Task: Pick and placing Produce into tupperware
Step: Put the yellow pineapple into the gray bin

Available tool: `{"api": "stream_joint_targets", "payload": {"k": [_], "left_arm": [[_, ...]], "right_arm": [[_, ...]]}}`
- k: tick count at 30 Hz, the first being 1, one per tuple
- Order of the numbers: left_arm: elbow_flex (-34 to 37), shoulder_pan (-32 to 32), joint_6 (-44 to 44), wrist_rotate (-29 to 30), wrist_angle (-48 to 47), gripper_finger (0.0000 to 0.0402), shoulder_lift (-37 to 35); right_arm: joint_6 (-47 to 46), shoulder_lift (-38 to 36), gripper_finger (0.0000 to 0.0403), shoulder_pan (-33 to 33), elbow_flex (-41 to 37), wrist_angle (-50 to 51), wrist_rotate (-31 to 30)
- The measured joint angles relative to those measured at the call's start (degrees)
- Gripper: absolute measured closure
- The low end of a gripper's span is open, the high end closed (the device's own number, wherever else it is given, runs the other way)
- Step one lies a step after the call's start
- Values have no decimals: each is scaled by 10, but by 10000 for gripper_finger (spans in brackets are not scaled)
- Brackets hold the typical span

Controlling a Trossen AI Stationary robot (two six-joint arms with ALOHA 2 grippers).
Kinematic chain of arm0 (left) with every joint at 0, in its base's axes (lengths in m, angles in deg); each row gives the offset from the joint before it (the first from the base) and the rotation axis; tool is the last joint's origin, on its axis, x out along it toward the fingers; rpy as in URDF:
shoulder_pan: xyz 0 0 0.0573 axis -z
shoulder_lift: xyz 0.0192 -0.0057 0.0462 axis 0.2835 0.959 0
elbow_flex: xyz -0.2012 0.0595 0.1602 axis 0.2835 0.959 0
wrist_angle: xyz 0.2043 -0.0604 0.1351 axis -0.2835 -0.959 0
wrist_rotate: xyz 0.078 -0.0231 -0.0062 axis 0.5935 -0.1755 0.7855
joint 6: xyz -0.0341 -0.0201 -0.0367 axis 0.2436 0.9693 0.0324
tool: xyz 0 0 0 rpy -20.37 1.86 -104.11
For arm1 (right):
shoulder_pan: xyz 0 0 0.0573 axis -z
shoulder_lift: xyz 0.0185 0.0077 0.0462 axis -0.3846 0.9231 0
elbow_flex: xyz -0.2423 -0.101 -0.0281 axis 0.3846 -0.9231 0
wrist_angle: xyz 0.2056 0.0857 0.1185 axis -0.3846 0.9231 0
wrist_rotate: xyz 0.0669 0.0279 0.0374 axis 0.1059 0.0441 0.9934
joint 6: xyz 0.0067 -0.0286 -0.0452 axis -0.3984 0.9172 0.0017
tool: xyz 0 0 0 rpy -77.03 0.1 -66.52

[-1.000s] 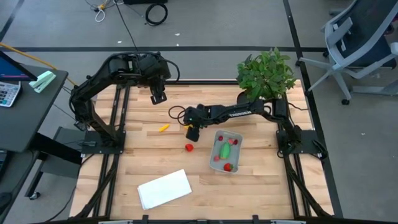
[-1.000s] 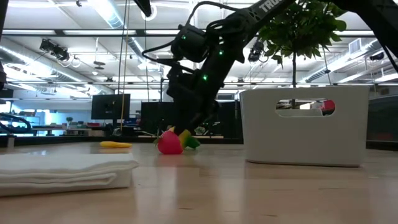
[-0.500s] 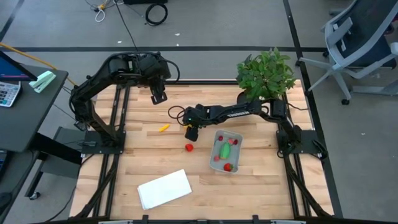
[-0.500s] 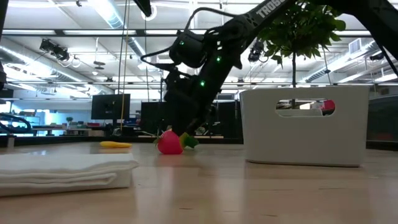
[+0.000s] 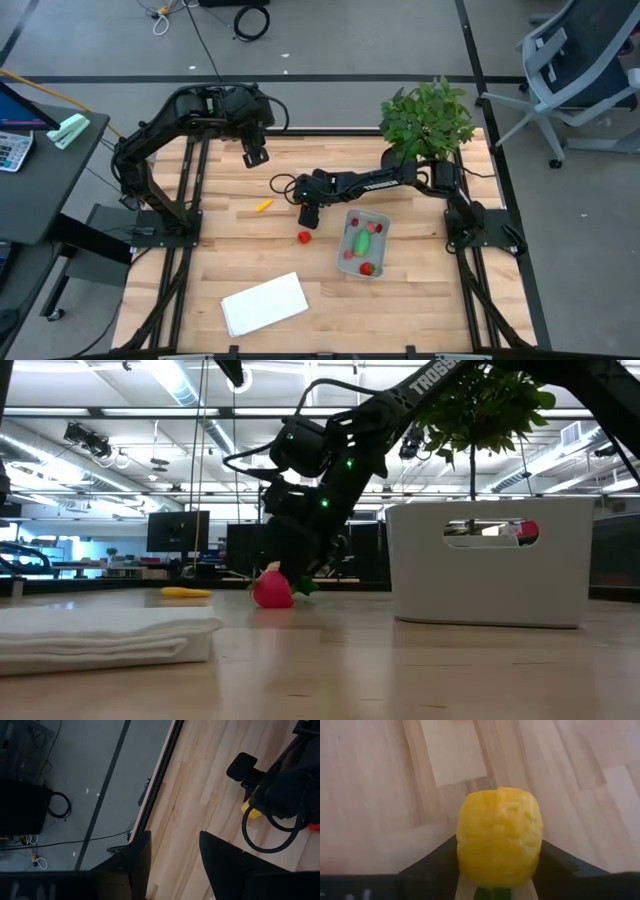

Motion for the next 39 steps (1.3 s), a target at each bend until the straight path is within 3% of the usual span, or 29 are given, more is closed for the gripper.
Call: {"api": "stream_joint_targets", "payload": {"k": [4,9,14,20,30,39], "left_arm": [[0,0,0,0,0,227,0],[0,0,1,0,0,227,0],[0,0,1,0,0,229,0],[0,0,15,0,0,224,0],[0,0,19,-1,0,226,0],[0,0,20,-1,0,228,0]], "right_arm": [[-2,-17,218,-2,0,2,0],[-2,-72,204,-14,0,43,0],[-43,-159,199,-39,0,143,-1],[-158,-256,213,-110,-7,300,-4],[-422,-333,206,-235,-178,332,-58],[-436,-333,196,-228,-292,274,-66]]}}
